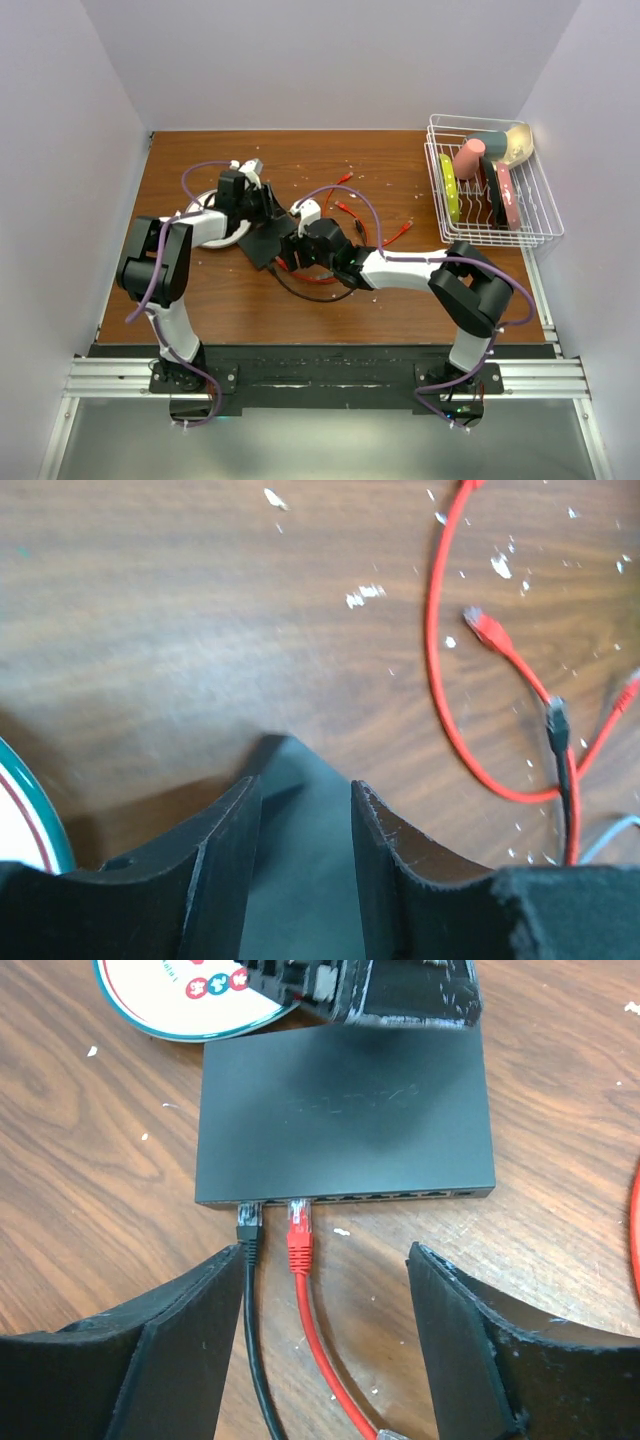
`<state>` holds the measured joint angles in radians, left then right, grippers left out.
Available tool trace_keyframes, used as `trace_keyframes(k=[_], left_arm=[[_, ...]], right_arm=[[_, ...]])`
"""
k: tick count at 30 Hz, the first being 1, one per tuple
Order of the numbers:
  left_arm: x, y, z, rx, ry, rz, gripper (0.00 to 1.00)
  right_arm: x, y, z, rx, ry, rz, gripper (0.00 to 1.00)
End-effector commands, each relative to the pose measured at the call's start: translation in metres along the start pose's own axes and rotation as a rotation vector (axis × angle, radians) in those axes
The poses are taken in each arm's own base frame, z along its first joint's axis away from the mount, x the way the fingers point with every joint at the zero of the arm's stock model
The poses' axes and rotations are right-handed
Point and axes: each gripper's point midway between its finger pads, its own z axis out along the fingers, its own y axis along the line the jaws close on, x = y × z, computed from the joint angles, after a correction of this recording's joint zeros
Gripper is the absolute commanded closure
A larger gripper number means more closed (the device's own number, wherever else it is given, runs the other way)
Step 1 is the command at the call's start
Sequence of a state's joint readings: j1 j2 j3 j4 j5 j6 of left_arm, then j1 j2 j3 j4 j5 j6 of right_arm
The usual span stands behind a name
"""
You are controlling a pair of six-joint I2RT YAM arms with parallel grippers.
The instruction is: Insert the plug into the switch port
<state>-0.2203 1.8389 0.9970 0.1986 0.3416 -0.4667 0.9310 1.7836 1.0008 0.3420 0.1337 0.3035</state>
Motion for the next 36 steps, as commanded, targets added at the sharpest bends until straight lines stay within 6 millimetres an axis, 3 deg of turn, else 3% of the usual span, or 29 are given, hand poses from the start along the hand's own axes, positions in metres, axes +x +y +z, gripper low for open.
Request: trace_keyframes(k=[1, 5, 15, 24, 32, 36], left_arm=[[0.003, 0.029, 0.006, -0.085, 0.016, 0.017, 0.53], [0.006, 0.04, 0.004, -0.111, 0.018, 0.011, 0.53], [0.034, 0.048, 0.003, -0.096, 0.078, -0.015, 0.55], [0.054, 0.053, 0.002, -0.091, 0.109, -0.031, 0.56], [0.057, 0.053, 0.0, -0.085, 0.115, -0.037, 0.57], [0.06, 0.055, -0.002, -0.089, 0.122, -0.038, 0.58]], right_arm=[[-0.001, 0.01, 0.0, -0.038, 0.006, 0.013, 0.34], [0.016, 0.012, 0.013, -0.046, 0.049, 0.013, 0.43], [0.038, 0.022, 0.028, -0.026, 0.096, -0.016, 0.45], [0.042, 0.019, 0.037, 0.002, 0.105, -0.019, 0.56], [0.051, 0.015, 0.049, 0.036, 0.123, -0.032, 0.67], [0.051, 0.014, 0.052, 0.056, 0.111, -0.027, 0.89]])
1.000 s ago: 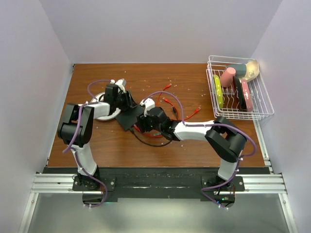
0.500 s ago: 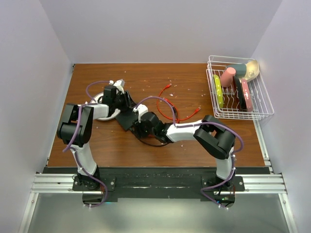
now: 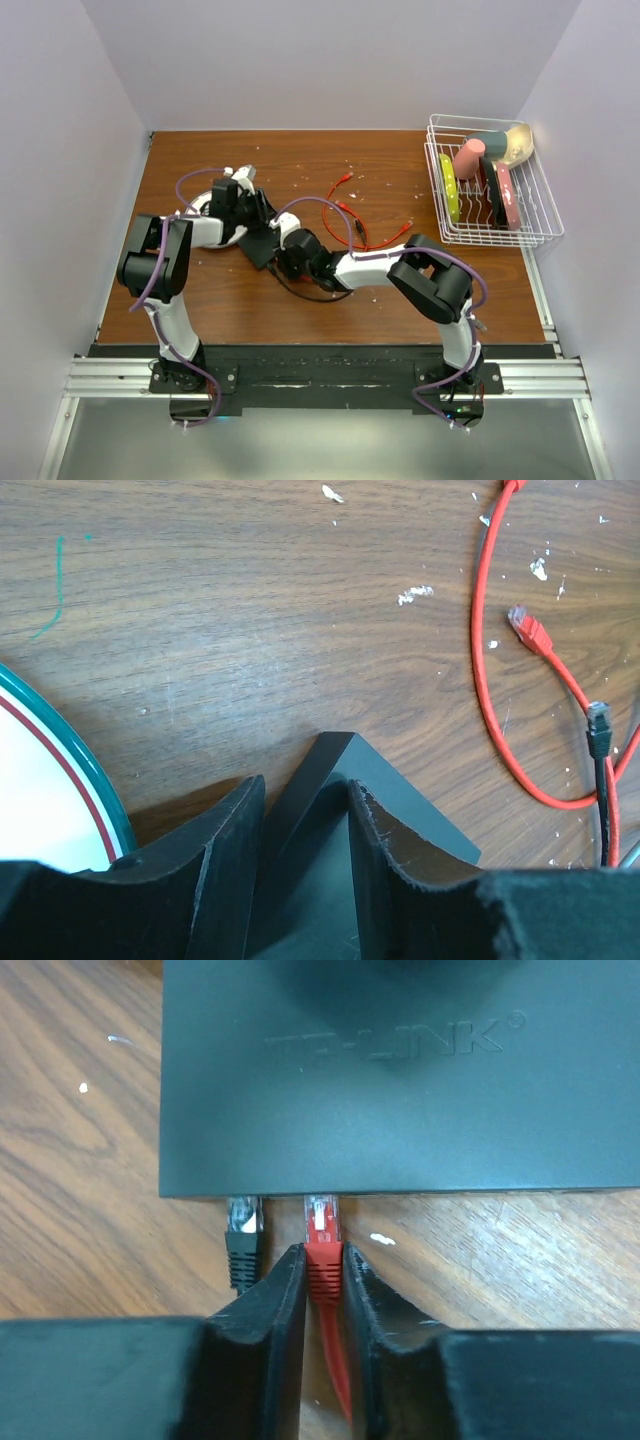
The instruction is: Insert the plug into the switch port
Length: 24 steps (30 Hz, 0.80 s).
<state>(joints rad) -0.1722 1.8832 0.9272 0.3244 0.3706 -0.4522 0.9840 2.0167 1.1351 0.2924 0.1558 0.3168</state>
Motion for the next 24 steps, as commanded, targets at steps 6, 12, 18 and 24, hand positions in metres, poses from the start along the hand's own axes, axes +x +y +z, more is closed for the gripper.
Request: trace_keyframes(k=[6, 12, 18, 24], left_arm=[[0.066, 0.032, -0.014, -0.091, 0.181, -0.04, 0.66], [0.079, 0.033, -0.02, -0.087, 0.213, -0.04, 0.9], [0.099, 0.028, -0.029, -0.051, 0.264, -0.058, 0.98], [0.081, 0.024, -0.03, -0.057, 0.202, -0.044, 0.76]], right_arm=[[-0.016, 0.0, 0.009, 0.057, -0.044, 0.0, 1.0], [-0.019, -0.002, 0.008, 0.068, -0.049, -0.003, 1.0], [-0.013, -0.007, 0.001, 0.08, -0.044, -0.005, 1.0], [-0.007, -0.006, 0.004, 0.074, -0.032, -0.002, 1.0]])
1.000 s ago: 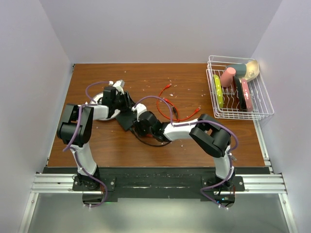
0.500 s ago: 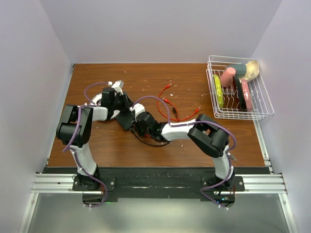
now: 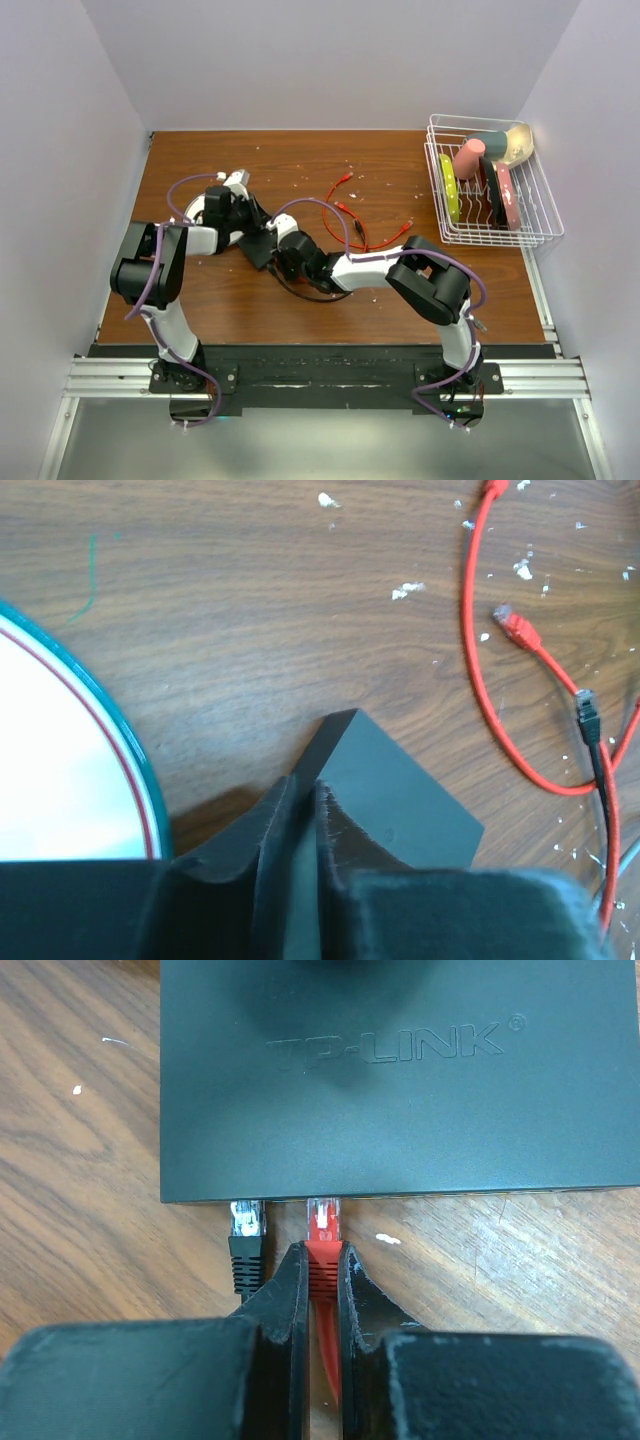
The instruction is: Insert the plug into the switch port
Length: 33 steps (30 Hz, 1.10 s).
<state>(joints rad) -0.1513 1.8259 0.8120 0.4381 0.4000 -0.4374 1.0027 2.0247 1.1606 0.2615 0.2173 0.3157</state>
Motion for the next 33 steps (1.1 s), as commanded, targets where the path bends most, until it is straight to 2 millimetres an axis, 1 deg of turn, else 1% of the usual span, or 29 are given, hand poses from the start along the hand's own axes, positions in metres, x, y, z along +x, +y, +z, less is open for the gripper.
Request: trace_keyframes(k=[1, 3, 4, 6, 7, 9, 15, 16, 17, 21, 23, 26, 27, 28, 29, 33], left_arm=[[0.065, 0.026, -0.017, -0.133, 0.227, -0.057, 0.75], [0.053, 0.032, -0.018, -0.188, 0.212, -0.037, 0.78], [0.044, 0.042, -0.018, -0.259, 0.219, -0.02, 0.82], [0.041, 0.053, -0.018, -0.323, 0.235, -0.009, 0.87], [0.04, 0.06, -0.022, -0.372, 0.25, -0.002, 0.95], [0.041, 0.065, -0.024, -0.405, 0.261, 0.002, 1.0], [0.045, 0.082, -0.026, -0.488, 0.279, 0.017, 1.0], [0.044, 0.082, -0.025, -0.489, 0.283, 0.028, 1.0], [0.047, 0.082, -0.023, -0.483, 0.297, 0.032, 1.0], [0.055, 0.066, -0.02, -0.417, 0.334, 0.058, 1.0], [0.064, 0.052, -0.018, -0.35, 0.367, 0.061, 1.0], [0.075, 0.038, -0.021, -0.306, 0.403, 0.076, 1.0], [0.082, 0.035, -0.023, -0.289, 0.419, 0.071, 1.0], [0.084, 0.027, -0.024, -0.248, 0.423, 0.063, 1.0], [0.089, 0.022, -0.025, -0.234, 0.436, 0.068, 1.0], [0.109, 0.02, -0.031, -0.232, 0.481, 0.069, 1.0]], right_arm=[[-0.005, -0.006, 0.004, 0.028, -0.025, 0.012, 1.0], [-0.004, -0.004, 0.005, 0.023, -0.022, 0.011, 1.0], [-0.005, -0.005, 0.005, 0.025, -0.023, 0.012, 1.0], [-0.007, -0.004, 0.006, 0.022, -0.023, 0.009, 1.0], [-0.005, -0.003, 0.006, 0.021, -0.017, 0.005, 1.0], [-0.006, -0.004, 0.006, 0.021, -0.017, 0.004, 1.0], [-0.004, -0.003, 0.005, 0.016, -0.007, -0.004, 1.0], [-0.003, -0.002, 0.005, 0.01, -0.005, -0.002, 1.0], [-0.003, -0.002, 0.004, 0.009, -0.004, -0.005, 1.0], [-0.004, -0.002, 0.004, 0.011, -0.004, -0.008, 1.0], [-0.004, -0.003, 0.003, 0.008, -0.002, -0.013, 1.0], [-0.005, -0.001, -0.001, -0.004, 0.002, -0.026, 1.0], [-0.004, -0.001, -0.002, -0.008, 0.003, -0.03, 1.0], [-0.005, -0.002, -0.004, -0.008, 0.003, -0.036, 1.0], [-0.005, -0.002, -0.005, -0.011, 0.004, -0.049, 1.0], [0.001, -0.005, -0.007, -0.002, 0.028, -0.076, 1.0]])
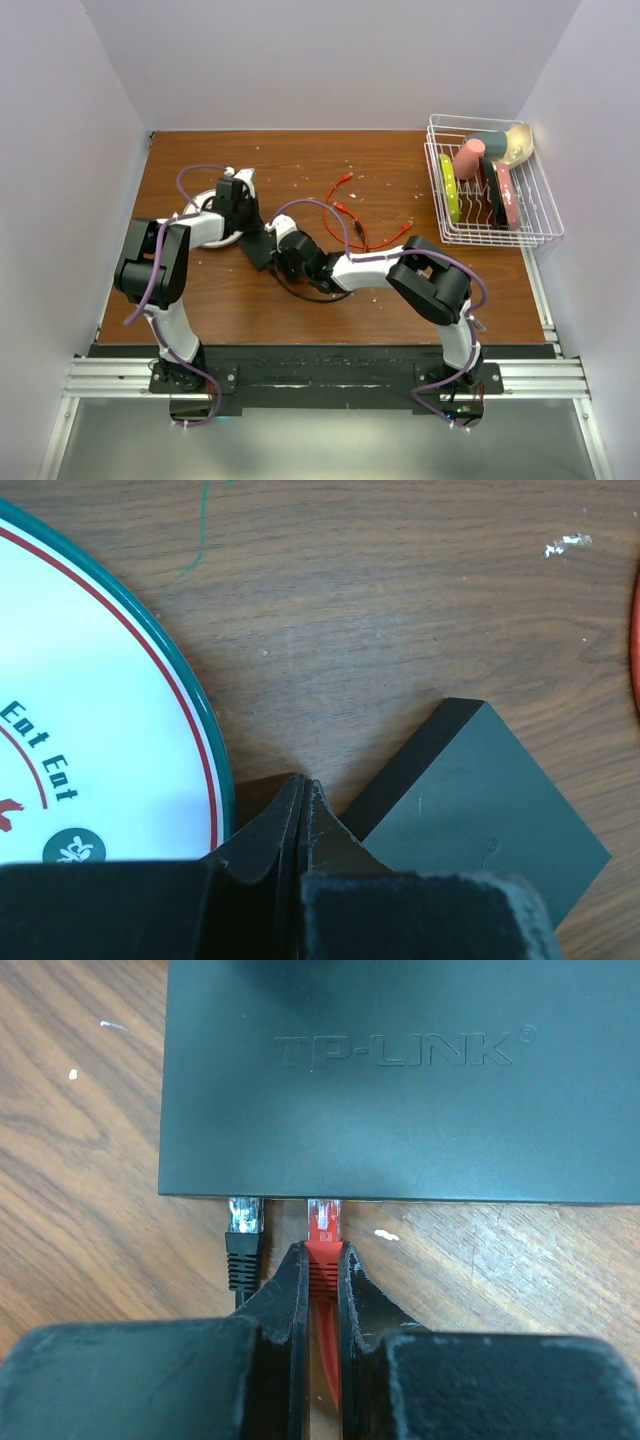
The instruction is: Insert the plug into the switch port
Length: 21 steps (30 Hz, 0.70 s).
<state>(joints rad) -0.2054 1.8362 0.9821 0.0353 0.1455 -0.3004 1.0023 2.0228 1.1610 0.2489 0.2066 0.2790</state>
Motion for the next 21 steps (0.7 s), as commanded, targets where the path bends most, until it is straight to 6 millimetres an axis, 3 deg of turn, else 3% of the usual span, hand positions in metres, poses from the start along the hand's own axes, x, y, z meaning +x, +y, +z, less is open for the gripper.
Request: trace_keyframes(k=[1, 6, 12, 13, 21], left_arm=[[0.104, -0.016, -0.014, 0.069, 0.322, 0.011, 1.0], [0.113, -0.023, -0.018, 0.084, 0.346, 0.026, 1.0], [0.13, -0.048, -0.031, 0.154, 0.372, 0.047, 1.0], [0.13, -0.055, -0.036, 0.181, 0.366, 0.037, 1.0], [0.166, -0.074, -0.062, 0.258, 0.389, 0.005, 1.0]], right_arm=[[-0.001, -0.005, -0.006, 0.008, 0.016, -0.038, 1.0], [-0.002, -0.007, -0.007, 0.013, 0.001, -0.055, 1.0], [0.01, -0.01, -0.015, -0.002, 0.024, -0.072, 1.0], [0.019, -0.011, -0.018, -0.009, 0.041, -0.073, 1.0], [0.021, -0.015, -0.05, -0.022, 0.018, -0.033, 1.0]])
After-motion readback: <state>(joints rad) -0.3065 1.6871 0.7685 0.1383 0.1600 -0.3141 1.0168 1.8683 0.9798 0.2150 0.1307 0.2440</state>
